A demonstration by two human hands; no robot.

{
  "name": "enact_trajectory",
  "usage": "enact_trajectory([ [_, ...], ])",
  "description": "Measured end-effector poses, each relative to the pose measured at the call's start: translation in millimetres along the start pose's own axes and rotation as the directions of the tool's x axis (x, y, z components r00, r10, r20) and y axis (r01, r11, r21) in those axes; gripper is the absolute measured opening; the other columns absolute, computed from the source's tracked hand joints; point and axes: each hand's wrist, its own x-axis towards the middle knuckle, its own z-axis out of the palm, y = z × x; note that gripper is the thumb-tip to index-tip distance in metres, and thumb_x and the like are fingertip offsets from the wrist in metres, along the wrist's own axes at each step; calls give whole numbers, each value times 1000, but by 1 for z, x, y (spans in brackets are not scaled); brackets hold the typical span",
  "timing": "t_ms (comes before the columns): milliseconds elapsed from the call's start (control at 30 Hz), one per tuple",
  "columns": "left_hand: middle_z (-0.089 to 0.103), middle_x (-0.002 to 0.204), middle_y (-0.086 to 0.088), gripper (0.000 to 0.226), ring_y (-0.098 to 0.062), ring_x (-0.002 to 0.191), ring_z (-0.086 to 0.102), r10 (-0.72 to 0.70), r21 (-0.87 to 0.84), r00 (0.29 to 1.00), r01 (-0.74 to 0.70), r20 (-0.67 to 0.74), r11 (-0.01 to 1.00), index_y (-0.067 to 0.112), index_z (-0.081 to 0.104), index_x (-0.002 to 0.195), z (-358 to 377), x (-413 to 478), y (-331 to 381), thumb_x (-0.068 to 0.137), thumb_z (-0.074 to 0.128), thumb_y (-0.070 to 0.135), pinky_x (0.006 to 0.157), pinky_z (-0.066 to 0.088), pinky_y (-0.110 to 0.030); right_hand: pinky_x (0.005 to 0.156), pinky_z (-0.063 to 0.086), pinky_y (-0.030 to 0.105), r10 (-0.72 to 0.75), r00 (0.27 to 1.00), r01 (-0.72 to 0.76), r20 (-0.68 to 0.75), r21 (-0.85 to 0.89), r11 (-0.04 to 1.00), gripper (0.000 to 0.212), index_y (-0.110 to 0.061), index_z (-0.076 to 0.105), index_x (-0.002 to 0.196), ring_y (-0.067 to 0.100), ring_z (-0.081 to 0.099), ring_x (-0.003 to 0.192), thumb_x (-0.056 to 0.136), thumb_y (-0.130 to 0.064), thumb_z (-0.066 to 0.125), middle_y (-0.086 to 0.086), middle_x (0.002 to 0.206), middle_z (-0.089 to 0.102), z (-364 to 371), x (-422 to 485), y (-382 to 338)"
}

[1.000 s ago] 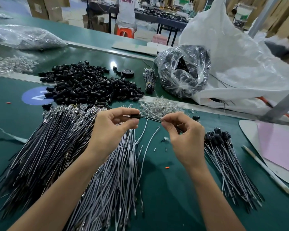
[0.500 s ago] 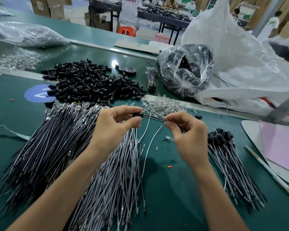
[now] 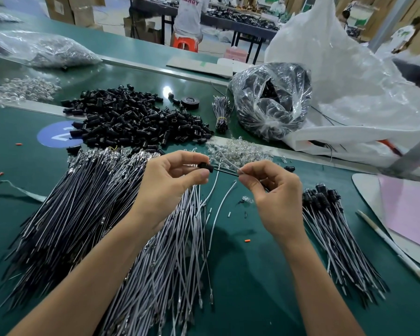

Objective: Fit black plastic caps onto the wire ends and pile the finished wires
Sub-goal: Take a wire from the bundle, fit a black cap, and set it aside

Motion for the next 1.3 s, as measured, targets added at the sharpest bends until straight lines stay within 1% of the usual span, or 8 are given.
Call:
enact_trajectory([
  [133, 76, 80, -7, 28, -14, 71, 72, -21, -52, 999, 23, 39, 998, 18, 75, 87, 5, -2, 0, 60, 77, 11, 72, 56, -19, 61, 49, 19, -6, 1000, 6, 22, 0, 1000, 34, -32, 67, 77, 11, 62, 65, 81, 0, 74, -10, 76, 70, 2, -1, -1],
  [367, 76, 86, -9, 22, -19, 77, 74, -37, -215, 999, 37, 1, 976, 9, 75, 90, 8, -2, -1, 69, 71, 9, 72, 58, -23, 66, 53, 25, -17, 999, 18, 38, -14, 1000, 30, -30, 69, 76, 14, 66, 68, 79, -1, 77, -10, 72, 71, 6, -4, -1],
  [500, 76, 89, -12, 33, -19, 81, 73, -41, -152, 998, 47, 46, 987, 11, 73, 95, 10, -5, -3, 63, 76, 7, 72, 58, -23, 66, 53, 25, -9, 999, 10, 43, -11, 1000, 29, -30, 69, 76, 11, 66, 67, 79, -2, 77, -11, 71, 70, 9, -5, -2],
  [567, 76, 87, -12, 29, -19, 79, 73, -48, -165, 998, 54, 41, 985, 9, 73, 91, 11, -6, -3, 62, 76, 7, 71, 58, -23, 66, 53, 22, -5, 999, 5, 45, -6, 1000, 27, -28, 70, 77, 9, 66, 67, 79, -2, 78, -11, 71, 71, 9, -5, -1],
  [733, 76, 85, -11, 13, -18, 77, 72, -113, -374, 993, 98, -19, 922, 9, 75, 69, 9, -3, -3, 58, 74, 1, 68, 58, -22, 68, 53, 23, 37, 999, -37, 13, 58, 998, 22, -26, 72, 79, 8, 67, 69, 81, -5, 77, -9, 73, 72, 6, -4, 0],
  [867, 75, 83, -13, 14, -20, 76, 73, -140, -457, 989, 108, -37, 883, 5, 75, 70, 3, -1, -2, 58, 72, -3, 66, 58, -22, 76, 53, 21, -16, 996, 11, -90, -63, 998, 17, -22, 74, 82, 7, 68, 75, 81, -5, 76, -12, 77, 72, -1, -1, 4],
  [1000, 75, 85, -11, 16, -20, 79, 73, -136, -510, 989, 91, -52, 855, 6, 75, 70, 1, 2, -2, 60, 70, -5, 69, 59, -22, 75, 46, 11, -100, 992, 82, -83, -198, 977, 20, -21, 76, 86, 2, 65, 79, 79, -2, 77, -14, 82, 70, -6, 1, 7],
  [1300, 75, 84, -11, 14, -20, 79, 74, -169, -552, 986, 132, -15, 823, 7, 75, 68, 0, 3, -3, 63, 68, -5, 68, 58, -21, 74, 47, 12, -143, 988, 126, -62, -217, 968, 22, -23, 76, 85, 4, 64, 80, 77, -2, 78, -17, 81, 68, -6, 0, 6],
])
